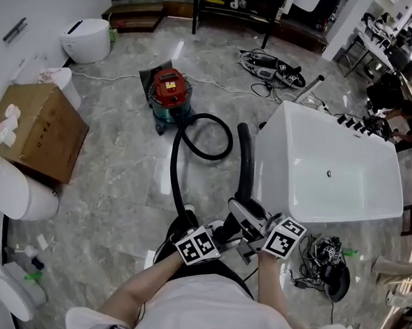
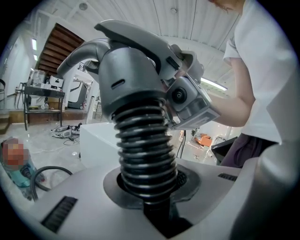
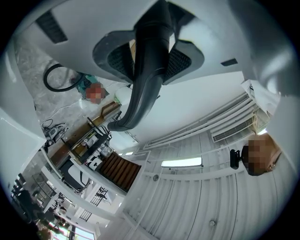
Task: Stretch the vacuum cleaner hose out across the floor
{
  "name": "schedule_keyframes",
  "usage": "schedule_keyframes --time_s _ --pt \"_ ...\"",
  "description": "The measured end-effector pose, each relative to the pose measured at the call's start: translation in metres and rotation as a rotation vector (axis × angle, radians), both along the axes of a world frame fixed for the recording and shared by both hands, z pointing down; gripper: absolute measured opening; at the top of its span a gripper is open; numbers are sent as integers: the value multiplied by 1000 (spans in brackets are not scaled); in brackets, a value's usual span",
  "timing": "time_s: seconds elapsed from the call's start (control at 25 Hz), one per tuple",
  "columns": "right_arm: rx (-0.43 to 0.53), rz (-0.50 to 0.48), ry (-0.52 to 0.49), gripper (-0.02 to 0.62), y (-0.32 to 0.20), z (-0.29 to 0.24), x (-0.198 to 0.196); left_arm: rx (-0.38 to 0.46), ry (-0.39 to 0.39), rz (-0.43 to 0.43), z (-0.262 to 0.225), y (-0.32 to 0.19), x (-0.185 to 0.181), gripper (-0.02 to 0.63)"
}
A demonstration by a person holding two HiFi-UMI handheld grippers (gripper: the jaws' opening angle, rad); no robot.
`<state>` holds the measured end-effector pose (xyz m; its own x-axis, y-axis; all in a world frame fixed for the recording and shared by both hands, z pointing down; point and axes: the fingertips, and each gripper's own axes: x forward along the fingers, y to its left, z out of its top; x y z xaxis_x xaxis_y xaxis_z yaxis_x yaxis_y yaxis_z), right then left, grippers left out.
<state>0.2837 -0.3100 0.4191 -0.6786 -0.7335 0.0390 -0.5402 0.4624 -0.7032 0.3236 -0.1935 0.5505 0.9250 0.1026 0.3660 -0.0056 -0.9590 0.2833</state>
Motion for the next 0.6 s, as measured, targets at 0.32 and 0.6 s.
schedule_keyframes --time_s 0.32,0.6 --pt "-10 23 -7 187 69 2 11 -12 7 16 1 71 9 95" --pt "-24 -2 -36 187 106 10 7 -34 -16 -14 7 109 4 95"
